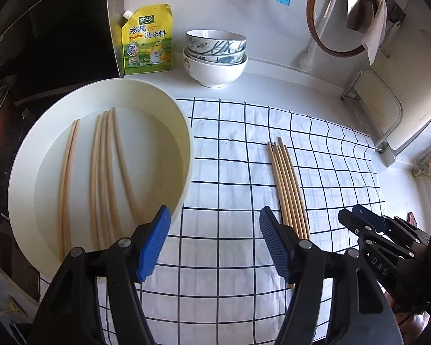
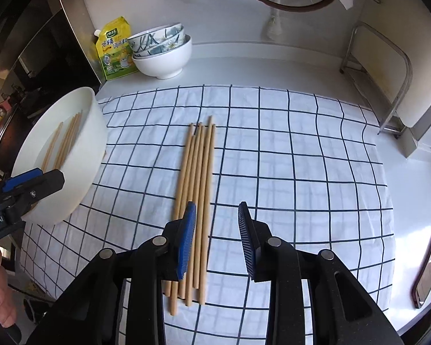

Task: Organize utensils
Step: 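Move both open tools back over the chopstick bundle on the cloth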

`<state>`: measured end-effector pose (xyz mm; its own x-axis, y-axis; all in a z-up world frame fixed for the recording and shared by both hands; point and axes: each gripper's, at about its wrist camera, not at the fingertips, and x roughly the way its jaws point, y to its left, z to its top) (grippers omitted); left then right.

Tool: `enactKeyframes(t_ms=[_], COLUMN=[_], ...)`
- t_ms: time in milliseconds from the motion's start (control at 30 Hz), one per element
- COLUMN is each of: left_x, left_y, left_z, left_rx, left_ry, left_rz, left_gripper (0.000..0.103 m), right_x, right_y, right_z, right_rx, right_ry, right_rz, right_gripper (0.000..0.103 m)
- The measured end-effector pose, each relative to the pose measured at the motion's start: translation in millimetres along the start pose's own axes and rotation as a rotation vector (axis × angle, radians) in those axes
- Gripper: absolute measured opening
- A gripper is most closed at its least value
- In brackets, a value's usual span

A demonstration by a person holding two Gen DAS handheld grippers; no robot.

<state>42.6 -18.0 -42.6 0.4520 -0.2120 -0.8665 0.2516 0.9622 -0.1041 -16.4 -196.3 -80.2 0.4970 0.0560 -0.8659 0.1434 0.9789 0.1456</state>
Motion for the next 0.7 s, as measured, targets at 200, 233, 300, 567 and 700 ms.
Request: enactKeyframes(t_ms=[200, 233, 300, 567, 700], left_x=[15.3, 18.1, 22.8, 37.1, 42.4], left_y=[-16.3, -18.4, -21.5, -31.1, -30.8], left_z=[-9.2, -11.0, -14.3, -28.1, -30.8], left_rx=[0.018, 0.02, 0.024, 0.036, 0.032], left_ry=[0.028, 0.034, 0.039, 0.07, 0.083], left_rz=[0.009, 0.011, 0.013, 0.018, 0.025], left_gripper=[0.064, 0.065, 0.065, 0.065, 0.065], right_x=[21.9, 24.9, 30.9, 50.2, 57.8], right_y=[-10.1, -10.5, -10.8, -5.6, -3.5], right_z=[-13.8, -15.0, -16.9, -18.2, -18.3], right_rx=[0.007, 0.008, 0.006, -0.005, -0.019], right_ry=[0.039, 0.043, 0.048, 0.059, 0.066], right_rz=[0.007, 0.01, 0.014, 0.03, 0.013], right_gripper=[0.034, 0.035, 0.036, 0.036, 0.036])
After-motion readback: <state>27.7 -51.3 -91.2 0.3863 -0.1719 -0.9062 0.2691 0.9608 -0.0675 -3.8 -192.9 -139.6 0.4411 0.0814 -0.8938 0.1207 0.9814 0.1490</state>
